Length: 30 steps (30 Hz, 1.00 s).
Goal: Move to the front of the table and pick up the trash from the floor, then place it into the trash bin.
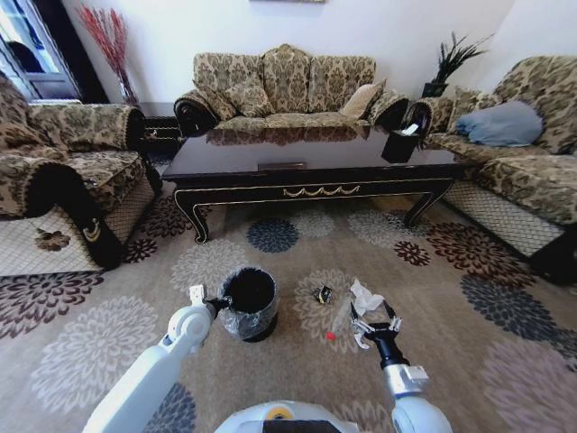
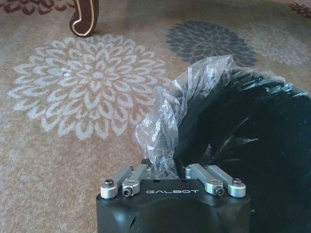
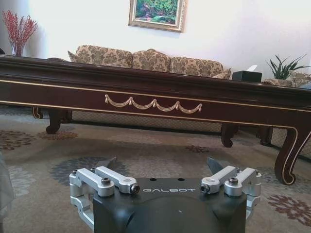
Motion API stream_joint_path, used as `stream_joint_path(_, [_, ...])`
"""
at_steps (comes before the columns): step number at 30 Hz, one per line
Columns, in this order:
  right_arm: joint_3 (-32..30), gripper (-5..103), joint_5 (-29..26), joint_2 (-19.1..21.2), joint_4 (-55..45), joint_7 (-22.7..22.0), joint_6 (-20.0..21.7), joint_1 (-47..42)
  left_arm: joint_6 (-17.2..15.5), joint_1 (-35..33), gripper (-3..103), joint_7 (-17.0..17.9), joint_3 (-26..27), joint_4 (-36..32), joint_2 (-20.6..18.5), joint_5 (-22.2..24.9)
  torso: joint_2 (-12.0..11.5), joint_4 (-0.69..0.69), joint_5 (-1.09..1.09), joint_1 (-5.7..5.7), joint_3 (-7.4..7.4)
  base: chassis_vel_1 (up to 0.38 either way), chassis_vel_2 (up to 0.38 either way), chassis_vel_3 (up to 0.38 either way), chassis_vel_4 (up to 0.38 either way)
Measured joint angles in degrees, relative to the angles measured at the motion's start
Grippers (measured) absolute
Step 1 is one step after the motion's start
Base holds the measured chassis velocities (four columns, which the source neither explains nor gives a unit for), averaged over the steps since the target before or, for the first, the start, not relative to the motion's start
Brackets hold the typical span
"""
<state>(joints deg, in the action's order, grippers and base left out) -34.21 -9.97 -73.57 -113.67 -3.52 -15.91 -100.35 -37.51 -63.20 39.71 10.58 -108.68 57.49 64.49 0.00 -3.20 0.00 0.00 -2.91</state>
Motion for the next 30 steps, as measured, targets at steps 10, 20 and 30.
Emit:
stream_joint_path(10, [-0.04,100,-0.09,0.21,-0.17,-0.03,-0.04,-0.02,-0.13,-1.47,2,-0.20,0.72,0.00,0.03,-2.36,0.00,0.01,0.00,0.00,0.00,0.000,0.000,0.000,0.000])
stream_joint_path(20, [-0.07,100,-0.74,1.08,0.41,-0.33,0.67,0.75,-0.91,-2.06,2,0.68,2.72,-2.46,-2.53,-2.10,0.00,0.02,0.00,0.00,0.00,0.000,0.000,0.000,0.000])
stream_joint_path(30, [-0.29,100,-6.28,6.03,3.36,-0.12,8.96,2.10,-4.67,-4.45,2,1.13,5.55,-7.06,-9.36,0.05,0.00,0.01,-0.01,0.00,0.00,0.000,0.000,0.000,0.000])
